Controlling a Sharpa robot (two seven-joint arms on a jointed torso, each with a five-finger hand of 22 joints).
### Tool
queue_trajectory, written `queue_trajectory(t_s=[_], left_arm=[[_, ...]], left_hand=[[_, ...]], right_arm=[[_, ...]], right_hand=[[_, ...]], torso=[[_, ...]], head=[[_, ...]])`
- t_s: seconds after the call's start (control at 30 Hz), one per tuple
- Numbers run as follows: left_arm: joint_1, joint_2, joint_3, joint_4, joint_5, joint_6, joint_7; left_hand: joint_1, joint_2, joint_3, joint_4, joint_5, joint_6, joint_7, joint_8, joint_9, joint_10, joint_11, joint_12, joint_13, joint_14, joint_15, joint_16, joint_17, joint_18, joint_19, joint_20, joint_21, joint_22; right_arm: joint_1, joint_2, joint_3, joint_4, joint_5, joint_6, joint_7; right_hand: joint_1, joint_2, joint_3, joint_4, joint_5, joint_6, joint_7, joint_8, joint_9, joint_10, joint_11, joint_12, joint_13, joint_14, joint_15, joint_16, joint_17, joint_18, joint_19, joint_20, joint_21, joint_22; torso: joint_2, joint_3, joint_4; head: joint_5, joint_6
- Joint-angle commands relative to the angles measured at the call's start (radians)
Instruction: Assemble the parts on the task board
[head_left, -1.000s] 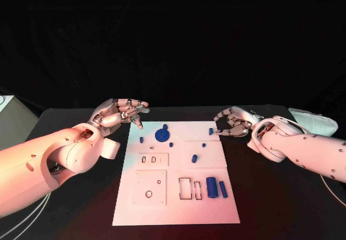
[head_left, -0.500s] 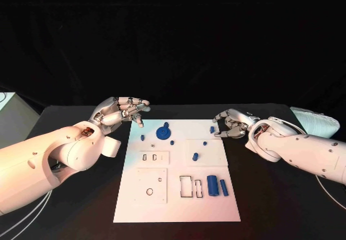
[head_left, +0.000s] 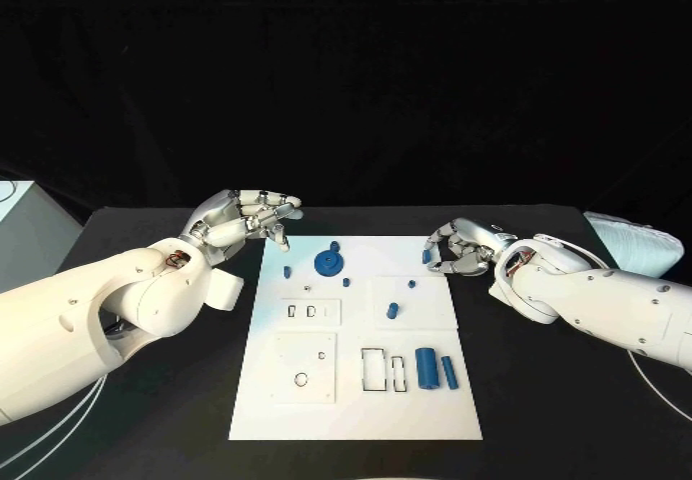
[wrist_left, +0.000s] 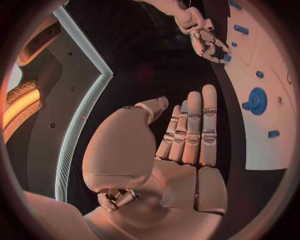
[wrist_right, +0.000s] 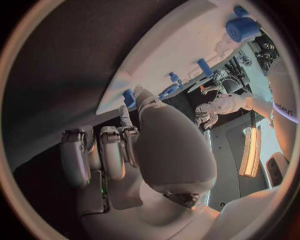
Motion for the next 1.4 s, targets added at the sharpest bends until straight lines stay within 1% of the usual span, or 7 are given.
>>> queue_trajectory(t_s=[0.03,0.13,0.3,0.57,1.07,1.33,1.4], left_arm=[[0.0,0.001,0.001,0.003,-0.004,0.017,0.004],[0.0,0.001,0.001,0.004,-0.005,0.017,0.004],[0.0,0.002,0.001,0.005,-0.006,0.018,0.003],[0.0,0.001,0.001,0.005,-0.007,0.019,0.002],[0.0,0.002,0.001,0.004,-0.007,0.022,0.001],[0.0,0.002,0.001,0.003,-0.007,0.022,0.0],[0.0,0.002,0.001,0.003,-0.007,0.022,0.0]], left_hand=[[-0.001,-0.003,0.004,0.0,-0.004,-0.006,0.001,0.001,0.002,-0.007,0.0,-0.005,0.002,-0.007,0.001,0.006,-0.001,0.014,-0.009,0.0,0.004,0.002],[-0.001,-0.003,0.004,0.0,-0.004,-0.006,0.001,0.001,0.002,-0.007,0.0,-0.005,0.002,-0.007,0.001,0.006,-0.001,0.014,-0.009,0.0,0.004,0.002],[-0.001,-0.003,0.004,0.0,-0.004,-0.006,0.001,0.001,0.002,-0.007,0.0,-0.005,0.002,-0.007,0.001,0.006,-0.001,0.014,-0.009,0.0,0.004,0.002],[-0.001,-0.003,0.004,0.0,-0.004,-0.006,0.001,0.001,0.002,-0.007,0.0,-0.005,0.002,-0.007,0.001,0.006,-0.001,0.014,-0.009,0.0,0.004,0.002],[-0.001,-0.003,0.004,0.0,-0.004,-0.006,0.001,0.001,0.002,-0.007,0.0,-0.005,0.002,-0.007,0.001,0.006,-0.001,0.014,-0.009,0.0,0.004,0.002],[-0.001,-0.003,0.004,0.0,-0.004,-0.006,0.001,0.001,0.002,-0.007,0.0,-0.005,0.002,-0.007,0.001,0.006,-0.001,0.014,-0.009,0.0,0.004,0.002],[-0.001,-0.003,0.004,0.0,-0.004,-0.006,0.001,0.001,0.002,-0.007,0.0,-0.005,0.002,-0.007,0.001,0.006,-0.001,0.014,-0.009,0.0,0.004,0.002]], right_arm=[[-0.001,0.003,0.0,0.001,-0.008,0.012,-0.003],[-0.002,0.007,0.0,0.0,-0.008,0.011,-0.01],[-0.002,0.013,0.0,-0.003,-0.008,0.012,-0.019],[-0.002,0.022,0.0,-0.01,-0.009,0.013,-0.025],[-0.004,0.03,0.0,-0.017,-0.013,0.017,-0.032],[-0.004,0.031,0.0,-0.02,-0.013,0.013,-0.028],[-0.004,0.032,0.0,-0.021,-0.013,0.01,-0.026]], right_hand=[[-0.001,0.011,0.014,0.005,0.002,0.015,-0.004,0.012,0.002,0.025,-0.012,0.006,0.194,0.103,-0.009,0.004,0.263,-0.013,0.089,-0.009,0.004,0.231],[-0.001,0.017,0.027,0.009,0.003,0.024,-0.008,0.019,0.003,0.027,-0.016,0.007,0.195,0.103,-0.012,0.004,0.263,-0.013,0.089,-0.012,0.005,0.232],[0.002,0.022,0.038,0.011,-0.001,0.028,-0.01,0.023,0.003,0.028,-0.018,0.007,0.195,0.103,-0.015,0.004,0.263,-0.013,0.089,-0.014,0.006,0.232],[0.002,0.023,0.04,0.011,-0.002,0.028,-0.01,0.023,0.002,0.028,-0.018,0.007,0.195,0.103,-0.015,0.004,0.263,-0.013,0.089,-0.015,0.005,0.232],[0.0,0.024,0.048,0.013,-0.008,0.026,-0.01,0.024,0.001,0.03,-0.019,0.009,0.198,0.103,-0.016,0.004,0.263,-0.013,0.09,-0.016,0.006,0.233],[0.0,0.038,0.09,0.016,-0.006,0.058,-0.026,0.05,0.006,0.045,-0.032,0.021,0.209,0.103,-0.028,0.004,0.263,-0.014,0.091,-0.026,0.008,0.235],[0.001,0.044,0.106,0.014,-0.007,0.074,-0.036,0.064,0.01,0.051,-0.04,0.026,0.214,0.103,-0.035,0.004,0.263,-0.014,0.091,-0.032,0.008,0.235]], torso=[[-0.001,0.0002,-0.0005],[-0.001,0.0,-0.0009],[-0.001,-0.0006,0.0018],[-0.001,0.0002,-0.0009],[-0.001,0.0007,-0.0013],[-0.001,0.0015,-0.0008],[-0.001,0.0016,-0.0009]], head=[[0.0,-0.001],[-0.001,0.0],[-0.002,0.0],[0.001,-0.004],[0.001,-0.006],[0.002,-0.008],[0.002,-0.008]])
